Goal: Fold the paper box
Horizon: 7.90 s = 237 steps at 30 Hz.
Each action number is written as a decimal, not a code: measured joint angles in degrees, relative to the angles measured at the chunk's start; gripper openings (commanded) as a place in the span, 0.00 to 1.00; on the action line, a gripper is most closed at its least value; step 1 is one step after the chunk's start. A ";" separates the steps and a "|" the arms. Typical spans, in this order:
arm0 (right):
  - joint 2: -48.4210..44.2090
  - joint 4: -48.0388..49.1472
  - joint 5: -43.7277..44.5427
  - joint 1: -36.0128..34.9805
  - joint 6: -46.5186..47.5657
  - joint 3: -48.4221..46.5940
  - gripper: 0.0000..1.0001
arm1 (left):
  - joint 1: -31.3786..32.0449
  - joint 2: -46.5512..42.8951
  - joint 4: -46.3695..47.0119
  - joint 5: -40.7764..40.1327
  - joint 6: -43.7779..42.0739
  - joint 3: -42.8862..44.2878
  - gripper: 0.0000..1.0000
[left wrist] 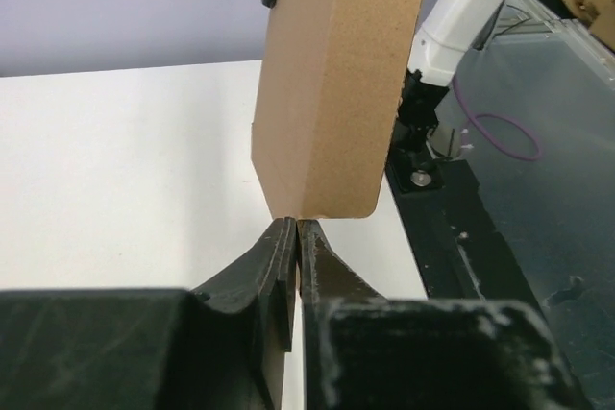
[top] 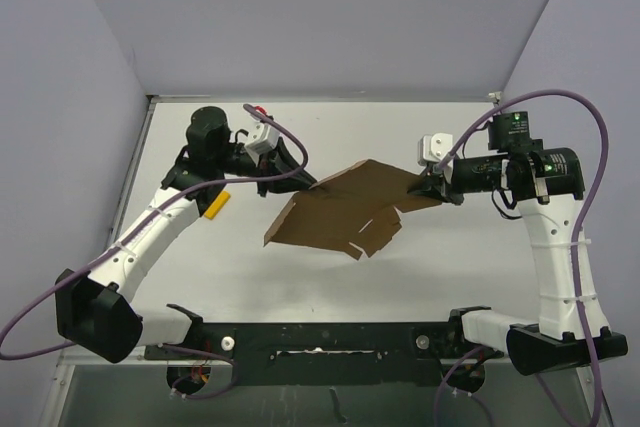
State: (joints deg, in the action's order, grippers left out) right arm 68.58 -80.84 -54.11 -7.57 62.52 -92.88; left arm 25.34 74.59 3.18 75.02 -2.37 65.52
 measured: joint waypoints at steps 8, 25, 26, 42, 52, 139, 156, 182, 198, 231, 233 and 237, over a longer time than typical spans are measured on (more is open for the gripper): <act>-0.85 3.26 -0.02 0.26 -2.23 5.31 0.00 | -7.34 -5.70 8.44 -13.99 10.60 -7.32 0.60; 0.66 5.07 -10.01 10.56 -10.40 6.86 0.00 | -28.50 -19.76 29.62 -38.71 50.21 -42.84 0.64; 0.72 5.27 -10.32 10.62 -10.88 6.88 0.00 | -28.52 -17.77 31.15 -38.77 51.98 -43.50 0.65; 0.85 7.50 -14.05 11.34 -14.60 7.30 0.00 | -27.85 1.27 65.13 -31.69 72.89 -44.13 0.71; 1.22 7.52 -14.08 11.34 -14.62 7.30 0.00 | -23.82 3.13 71.82 -30.14 77.40 -43.82 0.69; 10.82 -11.96 2.82 -0.90 6.75 -8.76 0.00 | -12.72 -19.52 17.84 -27.89 35.34 -27.91 0.53; 10.93 4.96 23.52 -16.46 -4.17 7.13 0.00 | -7.76 -20.04 23.78 -45.83 35.80 -47.39 0.56; 18.08 5.35 21.27 -14.95 -6.99 0.26 0.00 | -6.36 5.46 54.55 -41.62 22.58 -49.55 0.58; 18.56 3.76 19.10 -14.95 -6.40 -0.02 0.00 | -1.79 13.22 64.96 -39.50 13.99 -48.74 0.60; 22.71 7.37 17.27 -15.43 -19.37 -2.69 0.00 | 7.63 10.99 63.80 -62.86 1.97 -48.76 0.05; 22.82 8.02 17.31 -15.41 -21.53 -3.19 0.02 | 7.63 6.25 56.63 -63.95 2.38 -48.00 0.05; 22.84 9.07 16.98 -15.41 -24.90 -3.19 0.19 | 7.69 -0.76 43.41 -64.98 3.98 -46.05 0.05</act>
State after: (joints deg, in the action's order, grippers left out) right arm 91.42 -71.77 -37.12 -22.98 37.63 -96.07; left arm 33.04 73.82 46.59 10.04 1.61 19.46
